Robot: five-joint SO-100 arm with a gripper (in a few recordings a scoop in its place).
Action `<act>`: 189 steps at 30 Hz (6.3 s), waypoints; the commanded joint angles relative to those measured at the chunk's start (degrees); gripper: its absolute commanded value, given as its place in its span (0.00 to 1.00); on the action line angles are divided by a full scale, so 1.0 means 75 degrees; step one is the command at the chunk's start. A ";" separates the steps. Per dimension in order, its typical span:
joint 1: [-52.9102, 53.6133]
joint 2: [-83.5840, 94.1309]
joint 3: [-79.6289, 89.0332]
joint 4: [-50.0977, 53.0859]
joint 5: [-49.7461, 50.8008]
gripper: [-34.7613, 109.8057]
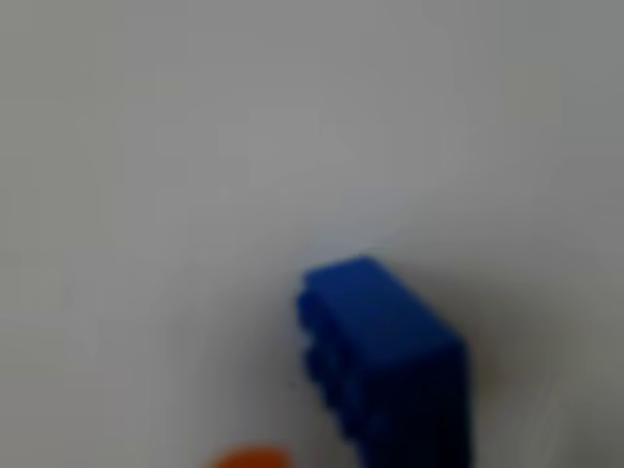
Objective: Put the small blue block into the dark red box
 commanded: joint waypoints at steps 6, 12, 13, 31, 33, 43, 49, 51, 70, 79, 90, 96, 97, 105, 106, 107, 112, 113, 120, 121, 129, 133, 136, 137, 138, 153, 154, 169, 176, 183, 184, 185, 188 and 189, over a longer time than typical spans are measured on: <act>0.0035 -0.0082 0.0117 -0.0316 0.0270 0.44; 0.0070 -0.0187 0.0070 -0.0445 0.0398 0.44; 0.0082 -0.0211 0.0070 -0.0469 0.0410 0.44; 0.0129 -0.0762 -0.0258 -0.0234 0.0773 0.44; 0.0152 -0.0820 -0.0305 -0.0187 0.0809 0.44; 0.0094 -0.0973 -0.0422 -0.0141 0.1055 0.43; 0.0082 -0.1008 -0.0457 -0.0129 0.1148 0.41; 0.0082 -0.1020 -0.0457 -0.0105 0.1195 0.35; 0.0398 0.0281 -0.0328 0.1863 0.0926 0.24; 0.1488 0.3551 0.2883 0.1863 -0.0012 0.24; 0.4266 0.7418 0.6926 0.1852 -0.1793 0.24; 0.6434 0.8426 0.8063 0.1723 -0.3012 0.24; 0.6844 0.8449 0.8156 0.1711 -0.3270 0.24; 0.9914 0.7266 0.7266 0.1453 -0.4758 0.24; 1.0207 0.6902 0.6891 0.1453 -0.4863 0.24; 1.0477 0.6504 0.6492 0.1465 -0.4957 0.24; 1.1555 0.4066 0.3973 0.1793 -0.5168 0.24; 1.1707 0.3621 0.3586 0.1793 -0.5191 0.24; 1.2199 0.1770 0.2320 0.1828 -0.4887 0.26; 1.2211 0.1770 0.2402 0.1840 -0.4816 0.30; 1.1719 0.3656 0.4570 0.1840 -0.4852 0.35; 1.1145 0.5309 0.6305 0.1805 -0.4934 0.33; 1.0605 0.7078 0.8250 0.1395 -0.5004 0.31; 1.0441 0.7840 0.9035 0.1137 -0.4969 0.30; 1.0254 0.8602 0.9809 0.0879 -0.4898 0.29; 0.5285 1.6371 1.6922 -0.1594 -0.4289 0.24; 0.4969 1.6805 1.7344 -0.1758 -0.4348 0.24; 0.1969 2.1352 2.1375 -0.1828 -0.5719 0.24; 0.1887 2.1363 2.2219 -0.1863 -0.6211 0.24; 0.1875 2.1363 2.2254 -0.1875 -0.6258 0.24; 0.1875 2.1363 2.2254 -0.1875 -0.6246 0.24; 0.1887 2.1363 2.2254 -0.1875 -0.6246 0.24; 0.1922 2.1363 2.2254 -0.1875 -0.6234 0.24; 0.1934 2.1363 2.2254 -0.1875 -0.6246 0.24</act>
